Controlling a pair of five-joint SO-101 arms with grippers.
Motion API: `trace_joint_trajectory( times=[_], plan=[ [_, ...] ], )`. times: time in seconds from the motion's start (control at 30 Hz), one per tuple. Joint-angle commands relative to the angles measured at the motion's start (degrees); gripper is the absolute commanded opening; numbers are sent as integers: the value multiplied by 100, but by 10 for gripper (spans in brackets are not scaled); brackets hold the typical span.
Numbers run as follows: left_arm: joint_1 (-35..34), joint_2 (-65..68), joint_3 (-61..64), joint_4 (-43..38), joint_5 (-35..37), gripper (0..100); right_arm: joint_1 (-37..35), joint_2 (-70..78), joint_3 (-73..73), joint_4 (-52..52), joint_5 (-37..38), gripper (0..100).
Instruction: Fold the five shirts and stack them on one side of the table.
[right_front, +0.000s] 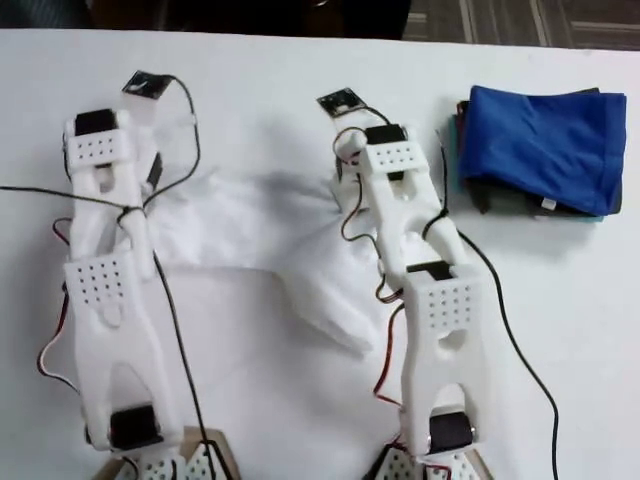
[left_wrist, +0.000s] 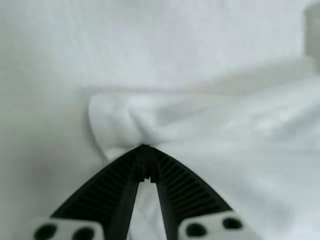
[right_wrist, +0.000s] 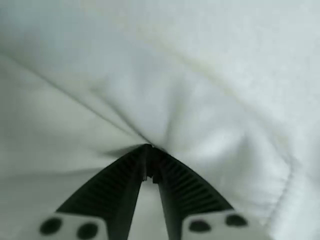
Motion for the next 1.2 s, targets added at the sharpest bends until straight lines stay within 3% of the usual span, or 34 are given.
trace_joint_trajectory(
  times=[0.0,0.4,0.57,0.73,1.0,1.17],
  plan=[
    [-396,141,-681,158,-62,30,259,-22,-62,-101,0,19],
    [-457,273,-2668,1591,-53,30,-101,-13,-1960,1314,114,19],
    [-457,202,-2765,1635,-44,30,-295,-13,-2462,1895,123,19],
    [-440,-633,-1332,1644,0,30,-505,-75,-2523,2141,114,19],
    [-132,-3024,2167,1565,-9,30,-585,-743,-2462,2316,-70,19],
    [18,-3763,3802,360,149,30,-585,-857,-2453,2519,-132,19]
  ],
)
